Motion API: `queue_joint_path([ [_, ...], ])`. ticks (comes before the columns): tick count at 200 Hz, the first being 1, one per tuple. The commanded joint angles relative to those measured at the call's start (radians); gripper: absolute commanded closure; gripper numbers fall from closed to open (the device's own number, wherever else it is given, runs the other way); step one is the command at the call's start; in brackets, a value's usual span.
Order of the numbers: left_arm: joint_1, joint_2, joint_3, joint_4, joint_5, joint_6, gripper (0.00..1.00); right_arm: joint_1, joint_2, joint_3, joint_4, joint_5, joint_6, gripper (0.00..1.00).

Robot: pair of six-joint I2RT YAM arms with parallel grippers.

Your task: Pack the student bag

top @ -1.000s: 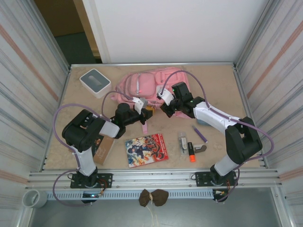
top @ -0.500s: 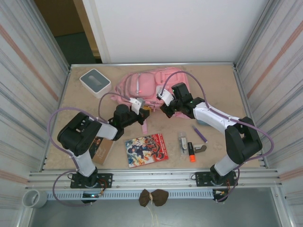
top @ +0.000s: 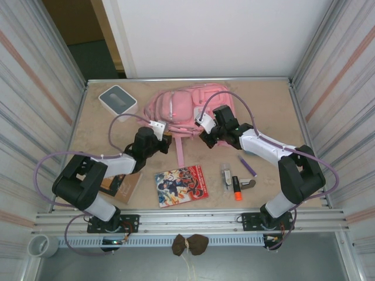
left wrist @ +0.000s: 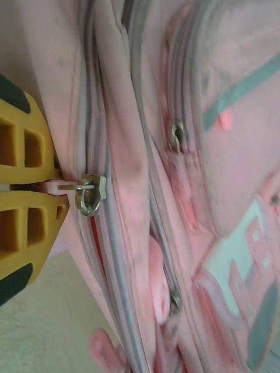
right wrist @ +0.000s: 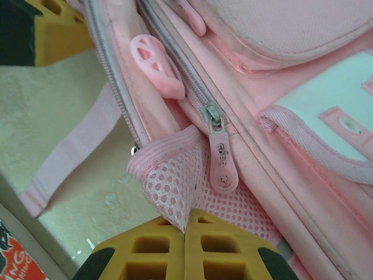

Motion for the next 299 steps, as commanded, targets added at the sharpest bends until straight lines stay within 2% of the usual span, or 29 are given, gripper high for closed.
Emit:
queue_joint_path([
  [1,0.035,-0.031,0.039,-0.158,-0.073,0.025,1.0,-0.028,-0.026,-0.011,-0.043,0.111,-0.008,1.0],
  [23,0.021,-0.028,0.06,-0.195,-0.023,0.035,1.0,-0.028,-0.009,-0.009,-0.035,0.132,0.003,1.0],
  [48,-0.023,-0.022,0.083,-0.22,-0.012,0.044,1.0,-0.03,0.013,0.007,-0.046,0.181,0.026,0.94],
  [97,-0.105,0.011,0.131,-0.234,0.012,0.022,1.0,-0.066,0.022,0.051,-0.16,0.251,0.171,0.72],
  [143,-0.12,0.015,0.144,-0.234,0.025,0.025,1.0,-0.062,-0.035,0.024,-0.166,0.096,0.273,0.51],
  [171,-0.118,-0.007,0.123,-0.223,0.026,0.043,1.0,-0.059,-0.068,0.003,-0.08,-0.039,0.326,0.43],
  [178,-0.117,-0.013,0.116,-0.215,0.029,0.048,1.0,-0.052,-0.069,0.002,-0.062,-0.054,0.328,0.37],
  [189,-0.113,-0.022,0.105,-0.207,0.041,0.047,1.0,-0.034,-0.063,0.002,-0.04,-0.062,0.312,0.33],
  [244,-0.094,-0.056,0.08,-0.194,0.084,0.038,1.0,0.046,-0.015,0.003,0.003,-0.048,0.151,0.33],
  [299,-0.091,-0.065,0.074,-0.198,0.093,0.032,1.0,0.075,0.095,0.046,0.063,-0.054,0.102,0.36],
])
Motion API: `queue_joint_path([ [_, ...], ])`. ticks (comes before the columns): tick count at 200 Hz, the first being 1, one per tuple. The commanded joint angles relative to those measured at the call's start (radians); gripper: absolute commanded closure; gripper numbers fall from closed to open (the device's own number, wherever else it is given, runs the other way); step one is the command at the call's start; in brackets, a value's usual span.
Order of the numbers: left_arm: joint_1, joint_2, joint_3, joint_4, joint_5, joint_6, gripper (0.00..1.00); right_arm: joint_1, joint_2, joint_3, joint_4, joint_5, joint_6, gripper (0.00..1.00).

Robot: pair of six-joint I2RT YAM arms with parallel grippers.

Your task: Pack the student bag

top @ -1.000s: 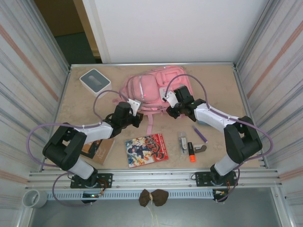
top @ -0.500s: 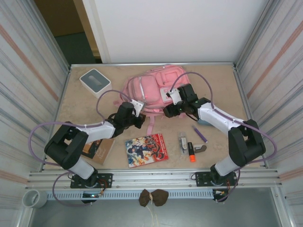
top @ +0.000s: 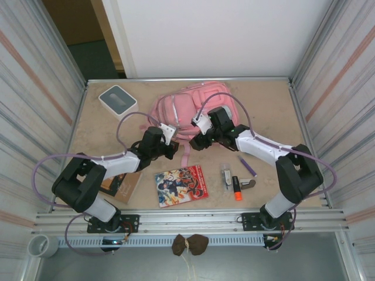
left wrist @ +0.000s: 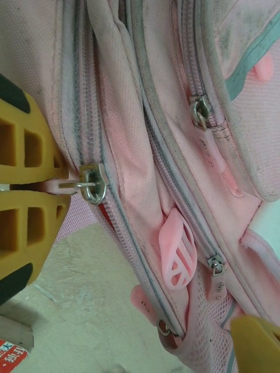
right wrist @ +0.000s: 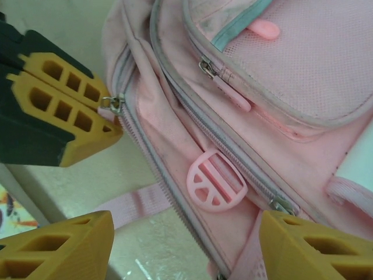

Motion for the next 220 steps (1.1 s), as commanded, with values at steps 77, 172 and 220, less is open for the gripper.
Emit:
queue_joint_path([
  [77,0.035,-0.089,-0.024,-0.005,-0.015,-0.001,1.0,0.012,0.09,0.013,0.068,0.132,-0.089,0.92],
  [172,0.214,-0.157,-0.043,-0.162,-0.14,-0.017,1.0,-0.088,0.016,-0.026,0.018,0.123,-0.173,1.0],
  [220,0.226,-0.16,-0.047,-0.166,-0.041,0.01,1.0,-0.12,0.015,0.016,-0.058,0.14,-0.256,0.98],
])
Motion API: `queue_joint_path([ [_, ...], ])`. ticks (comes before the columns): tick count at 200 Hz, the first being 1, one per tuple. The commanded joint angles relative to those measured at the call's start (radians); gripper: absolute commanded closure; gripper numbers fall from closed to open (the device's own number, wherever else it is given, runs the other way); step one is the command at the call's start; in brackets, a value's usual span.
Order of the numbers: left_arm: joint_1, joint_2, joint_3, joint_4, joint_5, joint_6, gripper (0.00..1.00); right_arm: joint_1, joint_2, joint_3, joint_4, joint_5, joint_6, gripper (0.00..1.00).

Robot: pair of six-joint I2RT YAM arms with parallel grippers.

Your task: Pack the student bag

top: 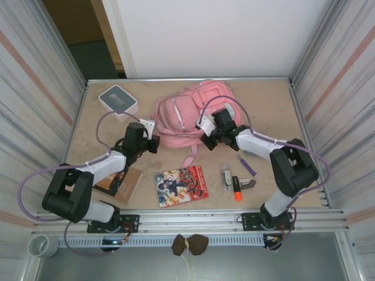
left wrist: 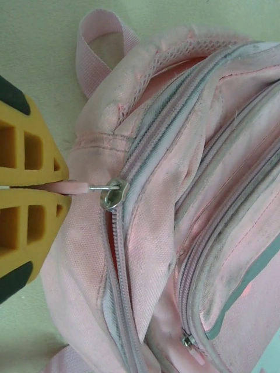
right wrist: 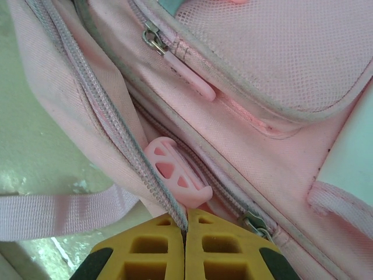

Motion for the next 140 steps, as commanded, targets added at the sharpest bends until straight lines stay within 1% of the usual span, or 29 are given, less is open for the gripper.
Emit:
queue_joint_path([
  [1,0.017,-0.037,-0.016,-0.029,0.012,0.015,1.0,-0.042,-0.034,0.049,-0.071,0.081,-0.059,0.98],
  [22,0.012,-0.041,-0.025,-0.005,0.084,0.007,1.0,-0.035,-0.037,0.056,-0.087,0.032,-0.05,0.92],
  [37,0.003,-0.047,-0.032,0.012,0.126,0.007,1.0,-0.012,-0.048,0.053,-0.082,-0.022,-0.027,0.82],
  [63,-0.033,-0.065,-0.031,0.015,0.163,0.012,1.0,0.04,-0.062,0.054,-0.041,-0.089,0.016,0.61],
  [74,-0.044,-0.074,-0.029,0.014,0.172,0.01,1.0,0.064,-0.054,0.064,-0.027,-0.103,0.028,0.57],
  [105,-0.048,-0.098,-0.031,0.017,0.183,-0.004,1.0,0.131,-0.002,0.107,0.002,-0.13,0.045,0.51],
  [140,-0.054,-0.11,-0.026,0.006,0.186,-0.004,1.0,0.185,0.082,0.154,0.04,-0.136,0.057,0.5],
])
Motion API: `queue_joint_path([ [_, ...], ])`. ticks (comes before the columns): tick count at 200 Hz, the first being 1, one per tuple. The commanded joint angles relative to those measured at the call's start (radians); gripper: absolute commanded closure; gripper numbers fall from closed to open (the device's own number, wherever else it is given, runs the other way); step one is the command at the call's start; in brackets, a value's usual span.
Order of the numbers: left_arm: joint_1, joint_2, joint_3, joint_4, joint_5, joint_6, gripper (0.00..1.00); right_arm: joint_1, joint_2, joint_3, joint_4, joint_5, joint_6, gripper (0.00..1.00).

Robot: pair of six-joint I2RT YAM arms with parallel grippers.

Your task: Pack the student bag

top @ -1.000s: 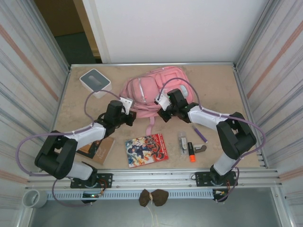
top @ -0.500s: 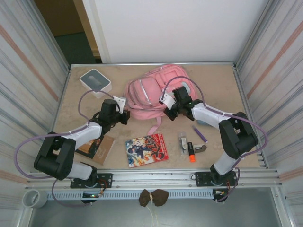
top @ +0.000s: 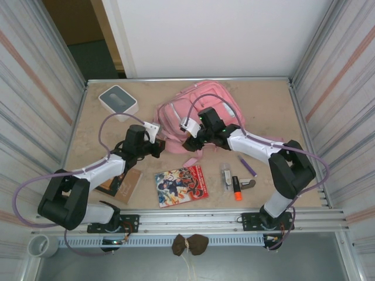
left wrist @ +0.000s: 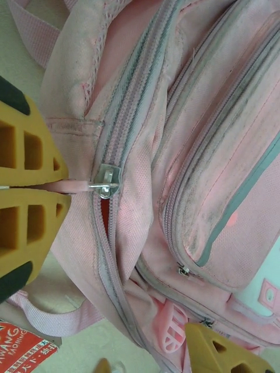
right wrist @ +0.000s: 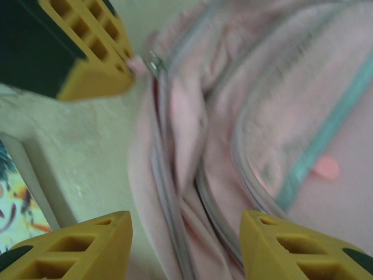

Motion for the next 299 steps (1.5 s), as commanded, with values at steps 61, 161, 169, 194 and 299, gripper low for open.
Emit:
queue_joint_path([
  [61,-0.011,-0.069,-0.012,0.015,0.004,-0.01,1.0,0.049,0.163,0.087,0.061,0.056,0.045,0.66],
  [161,0.109,-0.032,-0.007,-0.052,-0.198,-0.069,1.0,-0.008,-0.011,-0.066,0.013,0.113,-0.06,1.0],
  [169,0.108,-0.026,0.0,-0.06,-0.206,-0.058,1.0,-0.013,-0.016,-0.065,-0.002,0.123,-0.087,1.0],
  [194,0.109,-0.019,0.009,-0.076,-0.177,-0.041,1.0,-0.047,-0.03,-0.051,-0.05,0.149,-0.168,0.99],
  [299,-0.022,0.006,0.036,-0.007,0.03,-0.069,1.0,-0.075,-0.121,-0.06,-0.019,-0.116,0.01,0.53],
])
